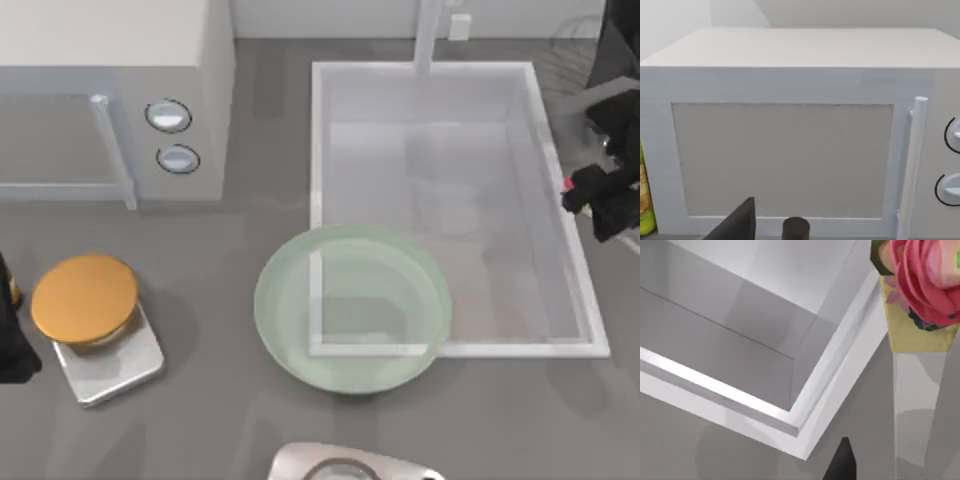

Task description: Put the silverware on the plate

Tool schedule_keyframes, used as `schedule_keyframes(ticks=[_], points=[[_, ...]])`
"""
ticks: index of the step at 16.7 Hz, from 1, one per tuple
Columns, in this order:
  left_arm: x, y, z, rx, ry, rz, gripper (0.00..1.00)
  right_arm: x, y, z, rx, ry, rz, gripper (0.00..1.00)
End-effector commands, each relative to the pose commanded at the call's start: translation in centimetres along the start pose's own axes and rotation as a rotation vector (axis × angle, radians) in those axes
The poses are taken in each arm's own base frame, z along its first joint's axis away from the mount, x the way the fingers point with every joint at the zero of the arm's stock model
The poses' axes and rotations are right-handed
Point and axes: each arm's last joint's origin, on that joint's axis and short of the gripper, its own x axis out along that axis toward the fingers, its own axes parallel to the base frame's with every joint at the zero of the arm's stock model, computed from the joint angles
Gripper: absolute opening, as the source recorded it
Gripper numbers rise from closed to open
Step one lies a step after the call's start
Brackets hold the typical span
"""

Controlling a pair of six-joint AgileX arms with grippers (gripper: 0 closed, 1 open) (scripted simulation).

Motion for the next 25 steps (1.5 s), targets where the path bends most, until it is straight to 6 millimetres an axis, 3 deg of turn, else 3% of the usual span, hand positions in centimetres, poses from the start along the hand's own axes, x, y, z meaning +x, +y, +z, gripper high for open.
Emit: schedule_keyframes(ticks=[7, 14, 19, 25], points=[[0.0, 0.0, 0.0, 0.000, 0.000, 0.000, 1.00, 1.8, 9.4, 4.6, 0.580, 0.052, -0.031, 0.00], [0.0, 0.0, 0.0, 0.000, 0.000, 0.000, 1.00, 3.8, 17.5, 6.4, 1.239, 0.066, -0.096, 0.00], [0.0, 0.0, 0.0, 0.000, 0.000, 0.000, 1.00, 3.9, 20.7, 7.0, 1.688, 0.018, -0.098, 0.00], [0.0, 0.0, 0.0, 0.000, 0.000, 0.000, 1.00, 3.1, 22.0, 7.5, 2.024, -0.033, -0.046, 0.00]])
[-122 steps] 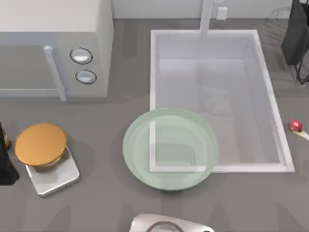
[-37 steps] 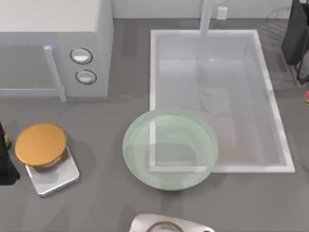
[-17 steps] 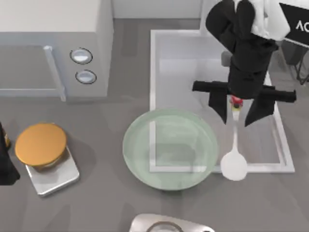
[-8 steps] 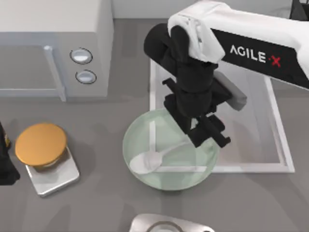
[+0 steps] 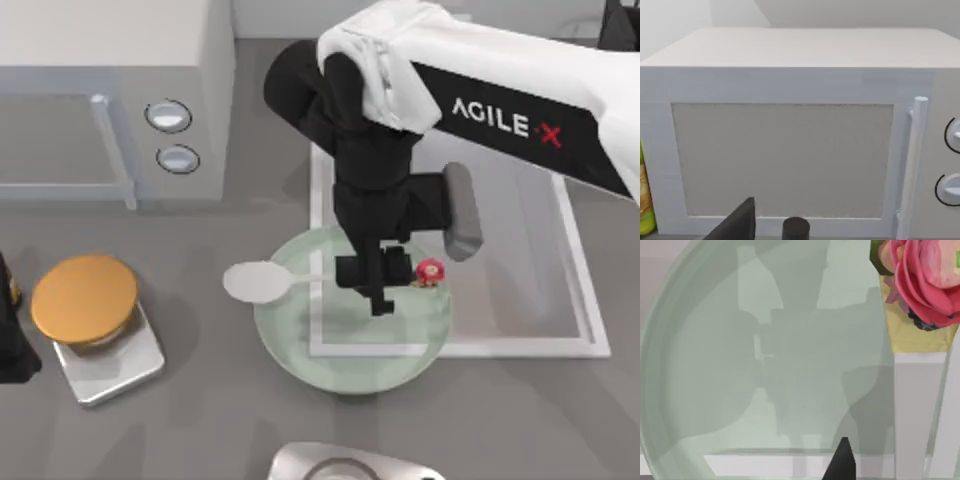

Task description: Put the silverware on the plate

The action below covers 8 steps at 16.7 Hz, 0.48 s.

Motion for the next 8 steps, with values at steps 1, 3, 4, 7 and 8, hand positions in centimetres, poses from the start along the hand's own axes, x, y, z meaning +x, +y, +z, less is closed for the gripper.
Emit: schedule_keyframes(ticks=[1, 3, 4, 7, 8], points=[[0.00, 0.00, 0.00, 0.000, 0.000, 0.000, 1.00, -0.10, 0.01, -0.06, 0.024, 0.003, 0.005, 0.00], [0.00, 0.00, 0.00, 0.000, 0.000, 0.000, 1.00, -0.20, 0.03, -0.10, 0.045, 0.006, 0.009, 0.00], [0.00, 0.00, 0.00, 0.000, 0.000, 0.000, 1.00, -0.20, 0.03, -0.10, 0.045, 0.006, 0.009, 0.00], [0.00, 0.00, 0.00, 0.000, 0.000, 0.000, 1.00, -0.20, 0.03, -0.10, 0.045, 0.006, 0.009, 0.00], [0.00, 0.00, 0.00, 0.000, 0.000, 0.000, 1.00, -0.15, 0.17, 0.12, 0.051, 0.005, 0.008, 0.00]])
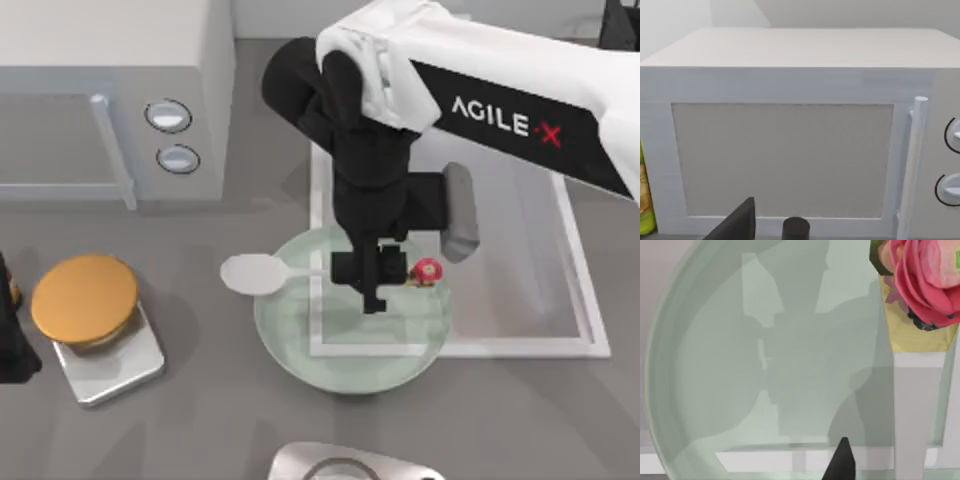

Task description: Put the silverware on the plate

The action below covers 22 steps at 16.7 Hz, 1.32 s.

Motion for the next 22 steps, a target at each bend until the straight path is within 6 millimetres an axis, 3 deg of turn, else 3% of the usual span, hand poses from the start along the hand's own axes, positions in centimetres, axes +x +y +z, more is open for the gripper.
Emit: schedule_keyframes(ticks=[14, 22], points=[[0.0, 0.0, 0.0, 0.000, 0.000, 0.000, 1.00, -2.3, 0.0, 3.2, 0.119, -0.042, 0.017, 0.00], [0.0, 0.0, 0.0, 0.000, 0.000, 0.000, 1.00, -1.7, 0.5, 2.4, 0.087, 0.016, 0.038, 0.00]])
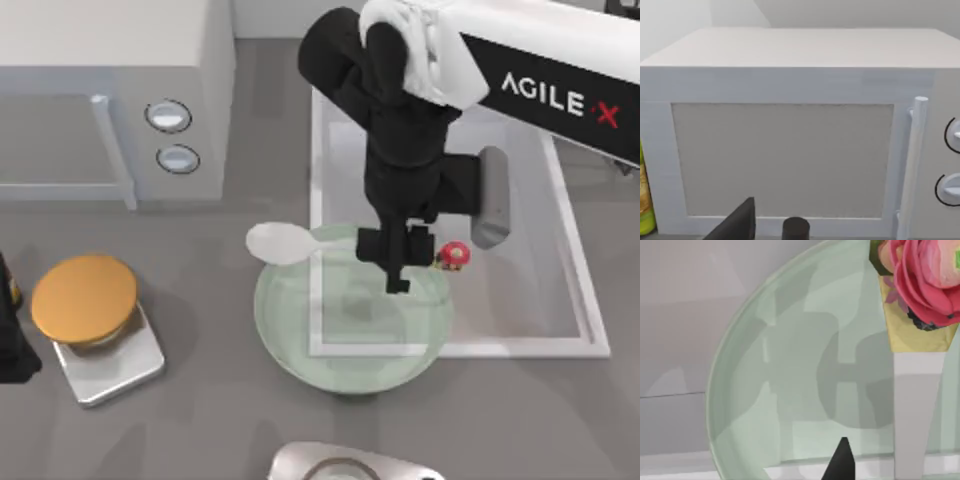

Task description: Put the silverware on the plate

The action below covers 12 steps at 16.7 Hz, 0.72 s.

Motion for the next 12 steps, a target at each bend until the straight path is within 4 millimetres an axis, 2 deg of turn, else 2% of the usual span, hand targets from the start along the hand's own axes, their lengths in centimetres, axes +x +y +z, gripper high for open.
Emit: schedule_keyframes(ticks=[4, 10, 12], points=[[0.0, 0.0, 0.0, 0.000, 0.000, 0.000, 1.00, 1.5, -0.2, -1.3, -0.038, 0.022, 0.007, 0.00], [0.0, 0.0, 0.0, 0.000, 0.000, 0.000, 1.00, 5.9, -1.1, -2.7, -0.091, -0.010, -0.032, 0.00], [0.0, 0.0, 0.0, 0.000, 0.000, 0.000, 1.00, 6.1, -1.1, -2.7, -0.093, -0.014, -0.036, 0.00]])
